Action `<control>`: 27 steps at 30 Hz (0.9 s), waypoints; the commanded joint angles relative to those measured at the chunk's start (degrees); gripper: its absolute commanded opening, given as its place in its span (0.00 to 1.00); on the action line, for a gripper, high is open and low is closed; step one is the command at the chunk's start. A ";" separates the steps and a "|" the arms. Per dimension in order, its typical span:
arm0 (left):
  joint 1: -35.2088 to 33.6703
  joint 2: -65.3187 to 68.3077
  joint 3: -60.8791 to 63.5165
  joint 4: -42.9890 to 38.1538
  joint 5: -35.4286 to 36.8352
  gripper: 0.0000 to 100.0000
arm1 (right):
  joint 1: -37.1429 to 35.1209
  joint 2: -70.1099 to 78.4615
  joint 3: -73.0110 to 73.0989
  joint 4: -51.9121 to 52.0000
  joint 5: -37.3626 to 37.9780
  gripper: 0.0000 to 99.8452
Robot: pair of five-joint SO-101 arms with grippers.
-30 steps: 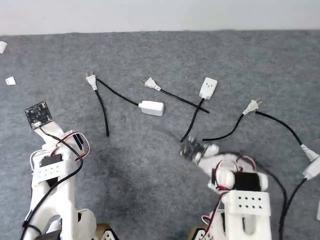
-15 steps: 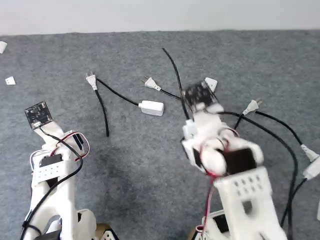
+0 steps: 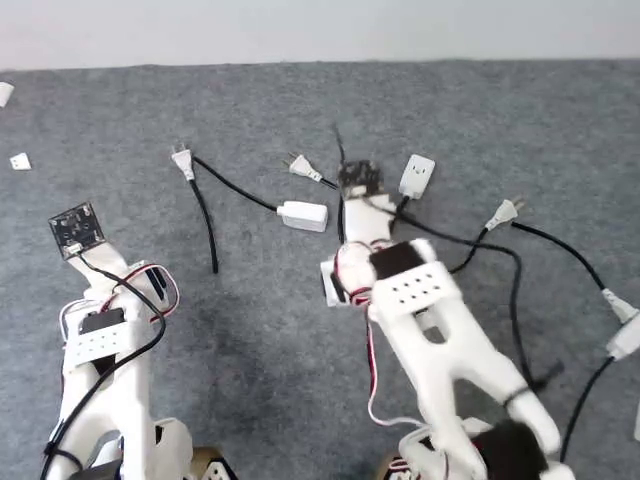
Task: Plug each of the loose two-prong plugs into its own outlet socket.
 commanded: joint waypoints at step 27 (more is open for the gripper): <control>0.00 -0.53 -2.77 0.26 -0.53 0.10 | 22.37 -5.32 -8.62 10.86 -4.48 0.19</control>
